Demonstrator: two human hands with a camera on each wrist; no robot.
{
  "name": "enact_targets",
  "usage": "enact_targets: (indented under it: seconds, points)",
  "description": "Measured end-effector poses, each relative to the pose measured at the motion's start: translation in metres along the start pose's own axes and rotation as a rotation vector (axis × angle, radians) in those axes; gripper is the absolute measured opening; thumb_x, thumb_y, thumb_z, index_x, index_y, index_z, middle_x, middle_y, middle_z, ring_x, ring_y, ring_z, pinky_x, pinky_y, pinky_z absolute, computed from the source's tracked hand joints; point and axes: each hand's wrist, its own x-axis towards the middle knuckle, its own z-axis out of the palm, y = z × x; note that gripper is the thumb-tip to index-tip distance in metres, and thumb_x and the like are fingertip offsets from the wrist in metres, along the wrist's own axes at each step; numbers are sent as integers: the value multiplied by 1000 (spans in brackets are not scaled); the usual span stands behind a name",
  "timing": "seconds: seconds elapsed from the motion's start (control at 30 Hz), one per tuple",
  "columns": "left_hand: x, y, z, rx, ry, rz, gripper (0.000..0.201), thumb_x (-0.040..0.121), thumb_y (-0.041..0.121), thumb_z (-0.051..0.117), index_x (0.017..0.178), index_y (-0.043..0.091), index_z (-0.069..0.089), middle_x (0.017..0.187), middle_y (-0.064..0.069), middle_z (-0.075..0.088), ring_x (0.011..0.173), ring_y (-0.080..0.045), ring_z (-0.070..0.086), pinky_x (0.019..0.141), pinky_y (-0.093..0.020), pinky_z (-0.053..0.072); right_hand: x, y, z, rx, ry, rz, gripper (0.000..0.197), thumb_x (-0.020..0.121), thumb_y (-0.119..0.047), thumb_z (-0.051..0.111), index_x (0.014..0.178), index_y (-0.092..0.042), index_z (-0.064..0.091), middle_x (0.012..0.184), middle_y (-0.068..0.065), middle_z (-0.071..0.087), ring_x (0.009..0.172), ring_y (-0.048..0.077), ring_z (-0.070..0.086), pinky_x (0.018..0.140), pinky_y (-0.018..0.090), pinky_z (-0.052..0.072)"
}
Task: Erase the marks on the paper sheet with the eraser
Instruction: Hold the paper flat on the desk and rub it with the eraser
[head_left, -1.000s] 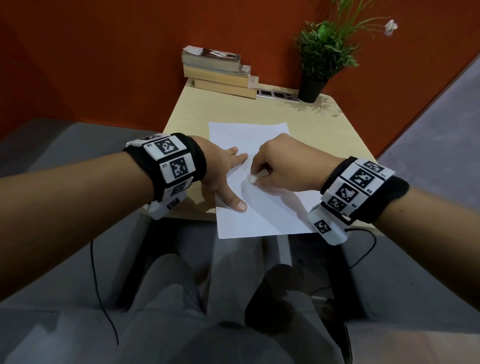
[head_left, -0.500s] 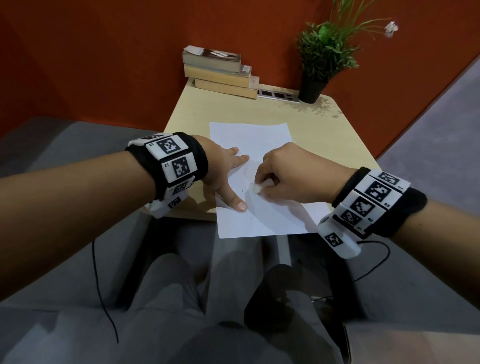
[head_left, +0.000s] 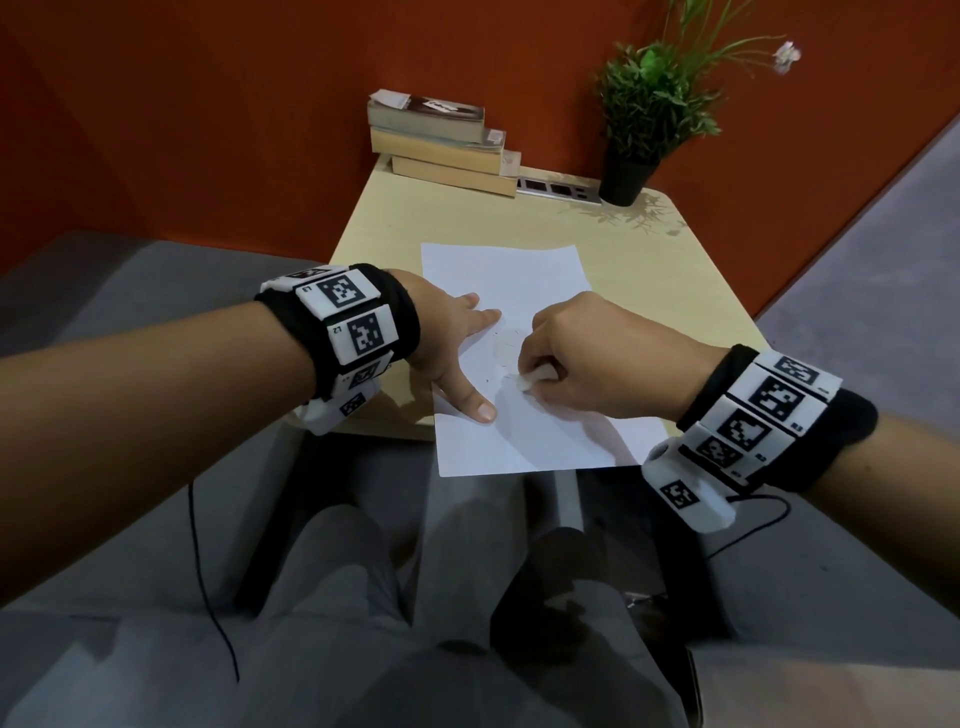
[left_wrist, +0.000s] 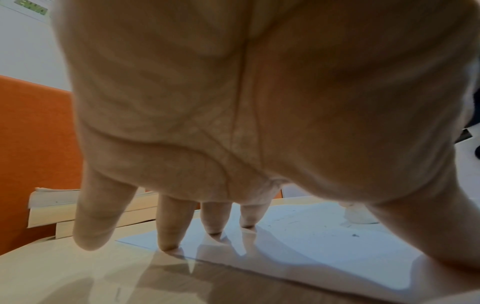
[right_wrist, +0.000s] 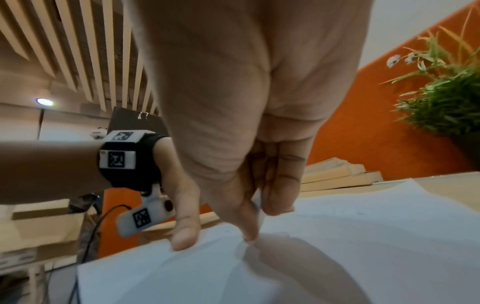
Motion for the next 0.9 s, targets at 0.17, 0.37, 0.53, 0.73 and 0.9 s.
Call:
enact_targets:
  seconds: [0.17,0.37,0.53,0.73,0.9]
  points:
    - [-1,1,-2,-1,-6,-4,144,54,97,59,163,38,-15,173,8,-16,158,-28,18,125,-52,24,1,2,1,-47,23,40,16,88,-19,66,94,-22,80,86,-3,68,78,21,59,73,45,59]
    - [-1,0,-2,-15,-9,1,149,47,100,55,163,39,-16,173,8,-16,159,-28,17,125,-53,24,-6,3,-4,4,-6,62,16,89,-23,69,98,-23,82,88,-6,71,79,15,60,74,42,59]
    - [-2,1,-2,-19,-17,-13,146,52,98,59,163,39,-16,173,8,-17,157,-26,22,123,-51,27,-10,-6,1,-58,-15,7,15,88,-19,63,90,-19,77,84,-2,63,77,22,57,72,45,56]
    - [-5,2,-4,-24,-26,-13,149,49,100,56,162,38,-18,172,8,-18,157,-28,23,123,-52,29,-12,5,-2,-49,26,79,19,89,-17,64,99,-18,81,92,-1,69,81,21,57,72,37,52]
    - [-7,1,-5,-35,-33,-4,151,45,101,55,162,39,-17,172,9,-18,158,-26,21,124,-51,26,-17,5,-2,-42,1,52,17,89,-18,66,97,-17,81,92,1,71,85,24,64,76,42,56]
